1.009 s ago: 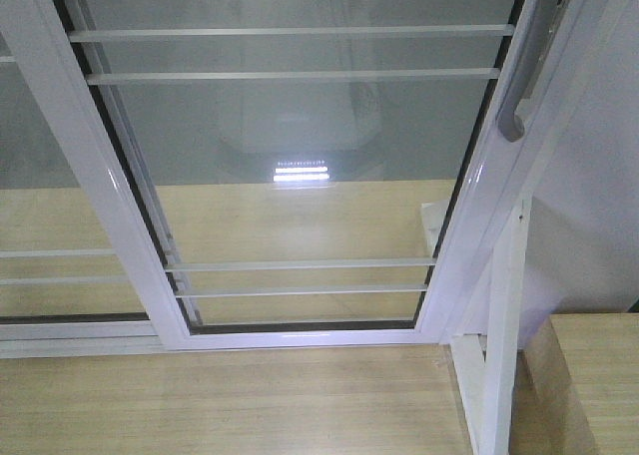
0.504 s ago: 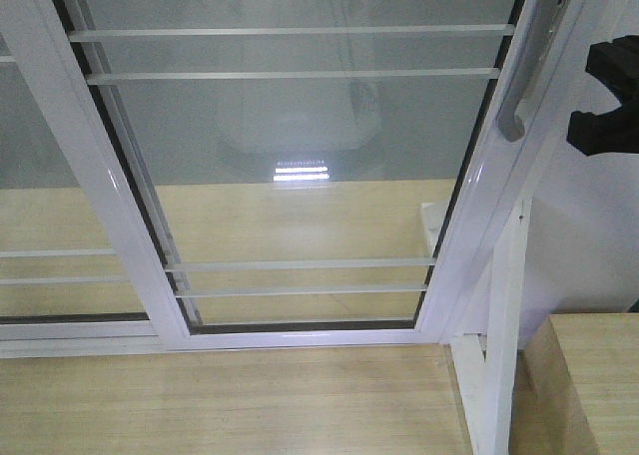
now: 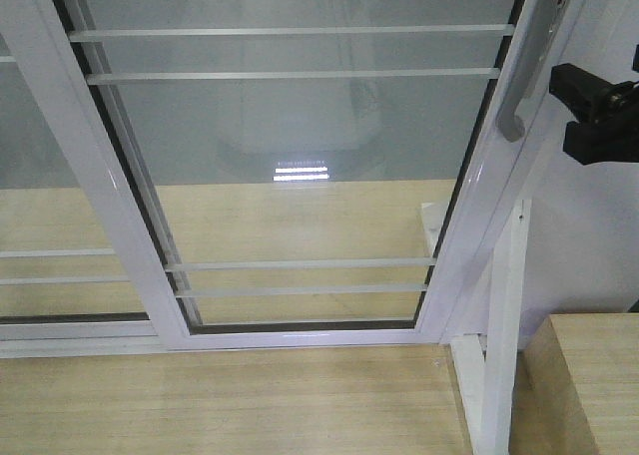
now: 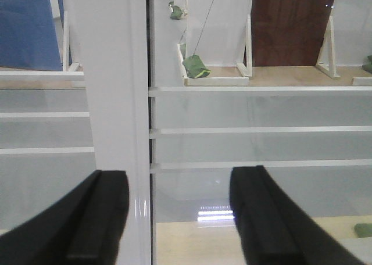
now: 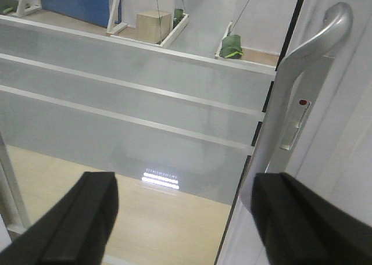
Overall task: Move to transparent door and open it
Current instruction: 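Reach the right gripper to the silver handle and close on it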
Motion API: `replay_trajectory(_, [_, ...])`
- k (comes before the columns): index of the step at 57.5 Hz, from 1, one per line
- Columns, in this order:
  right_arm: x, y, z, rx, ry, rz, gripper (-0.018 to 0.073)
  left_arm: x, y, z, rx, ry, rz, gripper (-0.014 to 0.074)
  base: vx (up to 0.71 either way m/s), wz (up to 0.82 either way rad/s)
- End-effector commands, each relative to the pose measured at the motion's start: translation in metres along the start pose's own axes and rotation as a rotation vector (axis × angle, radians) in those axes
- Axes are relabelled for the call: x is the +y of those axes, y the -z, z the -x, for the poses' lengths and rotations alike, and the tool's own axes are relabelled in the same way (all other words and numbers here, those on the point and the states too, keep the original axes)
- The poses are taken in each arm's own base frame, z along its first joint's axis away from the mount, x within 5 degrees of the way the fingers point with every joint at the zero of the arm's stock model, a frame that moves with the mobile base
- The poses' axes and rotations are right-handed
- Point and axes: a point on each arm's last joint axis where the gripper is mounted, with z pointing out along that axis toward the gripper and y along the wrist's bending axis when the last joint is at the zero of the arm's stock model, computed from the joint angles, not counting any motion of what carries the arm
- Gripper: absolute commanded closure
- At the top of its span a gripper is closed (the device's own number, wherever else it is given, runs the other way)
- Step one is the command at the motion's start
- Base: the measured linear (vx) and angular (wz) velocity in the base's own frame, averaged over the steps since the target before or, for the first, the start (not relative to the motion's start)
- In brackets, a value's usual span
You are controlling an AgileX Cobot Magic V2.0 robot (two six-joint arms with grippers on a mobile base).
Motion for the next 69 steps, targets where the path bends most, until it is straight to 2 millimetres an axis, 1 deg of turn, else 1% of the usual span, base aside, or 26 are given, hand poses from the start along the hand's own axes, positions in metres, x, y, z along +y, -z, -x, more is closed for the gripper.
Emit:
replay_trajectory(1, [-0.005,-0.001,0.02,-0.133,-0.001,-0.038,-0.0074,-0.001,0.004,0.02,-0.121,0.0,-0.001,-0.0011,0.0,0.0])
replay_trajectory(7, [-0.013,-0.016,0.015,-0.106,-0.017,-0.075,-0.0063,-0.001,0.005,0.02,-0.123,0.0,-0.001,-0.0025,0.0,0.0])
replay_trajectory(15, [-0.042,-0.035,-0.001,-0.026,-0.118,-0.185,-0.0024,-0.001,0.005,0.02,-0.123,0.008,-0.001,-0.0005,0.0,0.0])
replay_trajectory(18, [-0.05,-0.041,-0.006,-0.011,-0.141,-0.213,-0.0012,-0.001,0.005,0.02,-0.123,0.008,-0.001,0.0005,0.0,0.0])
replay_trajectory(29, [-0.062,-0.069,-0.015,-0.044,-0.165,-0.264,0.0008,-0.001,0.005,0.02,-0.118,0.008,-0.002,0.002,0.0,0.0])
replay_trajectory(34, [-0.067,-0.083,-0.013,-0.058,-0.165,-0.275,0.0008,-0.001,0.005,0.019,-0.111,0.007,-0.002,0.002,0.0,0.0])
replay_trajectory(46, [-0.079,-0.12,0.004,-0.062,-0.156,-0.274,0.0008,-0.002,0.004,0.015,-0.063,0.004,-0.006,0.002,0.0,0.0])
replay_trajectory(55, [-0.087,-0.149,0.016,-0.047,-0.147,-0.262,0.0008,-0.002,0.004,0.015,-0.059,0.003,-0.006,0.002,0.0,0.0])
replay_trajectory(64, [-0.093,-0.173,0.018,-0.03,-0.151,-0.255,0.0008,-0.002,0.004,0.015,-0.059,-0.003,-0.005,0.002,0.0,0.0])
replay_trajectory(69, [-0.096,-0.187,0.015,-0.015,-0.155,-0.253,0.0008,-0.002,0.004,0.015,-0.059,-0.003,-0.005,0.002,0.0,0.0])
